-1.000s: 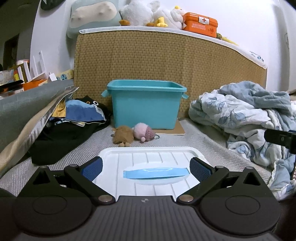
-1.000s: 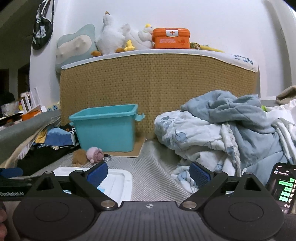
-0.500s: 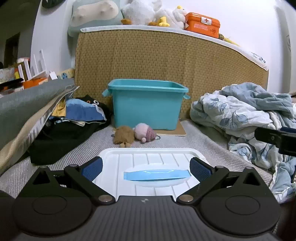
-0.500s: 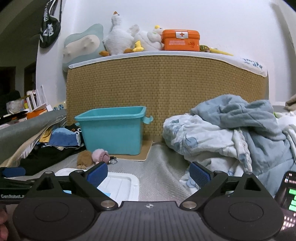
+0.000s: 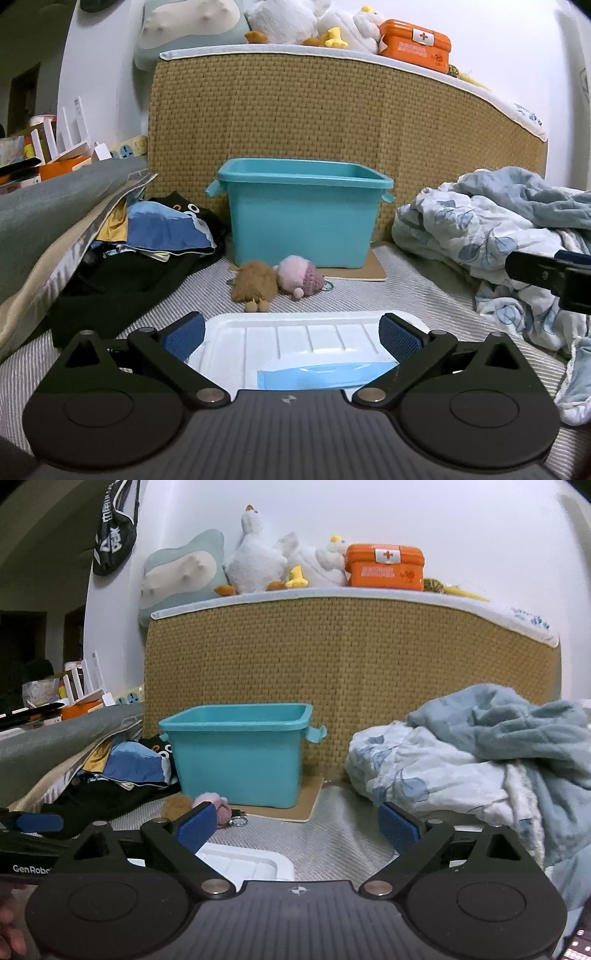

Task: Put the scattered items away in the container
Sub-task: 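Move the left gripper toward the brown fluffy plush toy, then close the left gripper on the brown fluffy plush toy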

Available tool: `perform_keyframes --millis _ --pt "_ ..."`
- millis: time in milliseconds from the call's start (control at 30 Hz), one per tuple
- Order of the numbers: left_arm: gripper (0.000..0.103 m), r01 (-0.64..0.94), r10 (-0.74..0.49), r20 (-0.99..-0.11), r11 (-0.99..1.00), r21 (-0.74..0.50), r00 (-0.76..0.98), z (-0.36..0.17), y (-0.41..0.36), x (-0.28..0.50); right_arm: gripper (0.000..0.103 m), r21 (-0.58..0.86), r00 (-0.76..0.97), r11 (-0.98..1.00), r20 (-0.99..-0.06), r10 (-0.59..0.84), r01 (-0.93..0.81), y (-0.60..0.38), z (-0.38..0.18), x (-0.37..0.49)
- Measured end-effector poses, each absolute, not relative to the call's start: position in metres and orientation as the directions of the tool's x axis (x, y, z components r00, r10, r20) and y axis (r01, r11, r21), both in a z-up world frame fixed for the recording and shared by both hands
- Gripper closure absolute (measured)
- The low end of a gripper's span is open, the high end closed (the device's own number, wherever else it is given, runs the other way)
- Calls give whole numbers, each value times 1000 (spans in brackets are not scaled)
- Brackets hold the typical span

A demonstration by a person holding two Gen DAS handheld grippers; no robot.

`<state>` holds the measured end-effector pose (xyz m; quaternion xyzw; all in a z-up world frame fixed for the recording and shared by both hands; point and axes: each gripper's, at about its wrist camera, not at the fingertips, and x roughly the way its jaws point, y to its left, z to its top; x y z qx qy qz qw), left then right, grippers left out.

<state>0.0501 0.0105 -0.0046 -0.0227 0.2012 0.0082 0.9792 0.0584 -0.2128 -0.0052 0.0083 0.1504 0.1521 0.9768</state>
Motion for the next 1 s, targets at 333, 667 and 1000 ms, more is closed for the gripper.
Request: perform_keyframes --millis 333,667,1000 --pt "0 -51 21 -402 997 -63 915 -5 22 74 12 95 889 947 -324 322 -308 -207 -9 84" --pt "0 -55 32 -423 998 -41 906 -8 25 115 12 120 883 950 -352 312 -288 -206 -18 92" --pt "1 -52 32 -436 998 -34 899 -11 28 142 12 132 875 952 -375 305 -276 -210 -27 90"
